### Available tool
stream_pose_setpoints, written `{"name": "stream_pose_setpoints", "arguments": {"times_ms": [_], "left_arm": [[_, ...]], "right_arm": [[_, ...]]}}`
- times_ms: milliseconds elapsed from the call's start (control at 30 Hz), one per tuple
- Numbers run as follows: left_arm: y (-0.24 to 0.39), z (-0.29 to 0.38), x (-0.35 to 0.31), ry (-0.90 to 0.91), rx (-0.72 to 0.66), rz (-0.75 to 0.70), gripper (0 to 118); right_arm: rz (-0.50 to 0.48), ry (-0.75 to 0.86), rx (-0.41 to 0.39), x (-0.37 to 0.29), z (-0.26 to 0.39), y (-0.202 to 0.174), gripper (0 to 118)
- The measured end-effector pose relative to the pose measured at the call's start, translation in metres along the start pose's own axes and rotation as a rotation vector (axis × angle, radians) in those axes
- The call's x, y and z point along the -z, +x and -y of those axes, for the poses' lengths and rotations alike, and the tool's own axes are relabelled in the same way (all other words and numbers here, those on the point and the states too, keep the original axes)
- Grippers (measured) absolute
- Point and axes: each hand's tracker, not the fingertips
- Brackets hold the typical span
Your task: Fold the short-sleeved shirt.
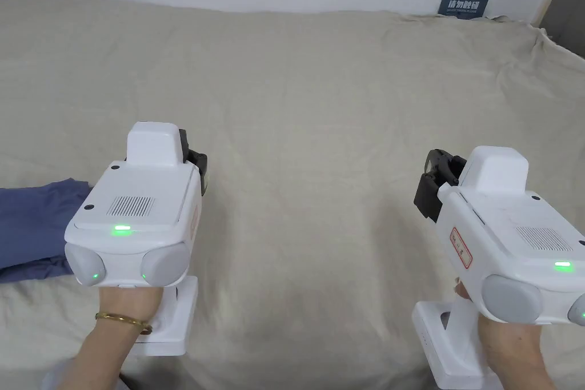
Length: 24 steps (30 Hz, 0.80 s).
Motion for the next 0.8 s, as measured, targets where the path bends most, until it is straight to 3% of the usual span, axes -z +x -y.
{"name": "stream_pose_setpoints", "arguments": {"times_ms": [800], "left_arm": [[-0.0023,0.0056,-0.0033,-0.02,-0.006,0.009,0]], "right_arm": [[-0.005,0.013,-0.021,-0.005,-0.0035,-0.0028,0]]}}
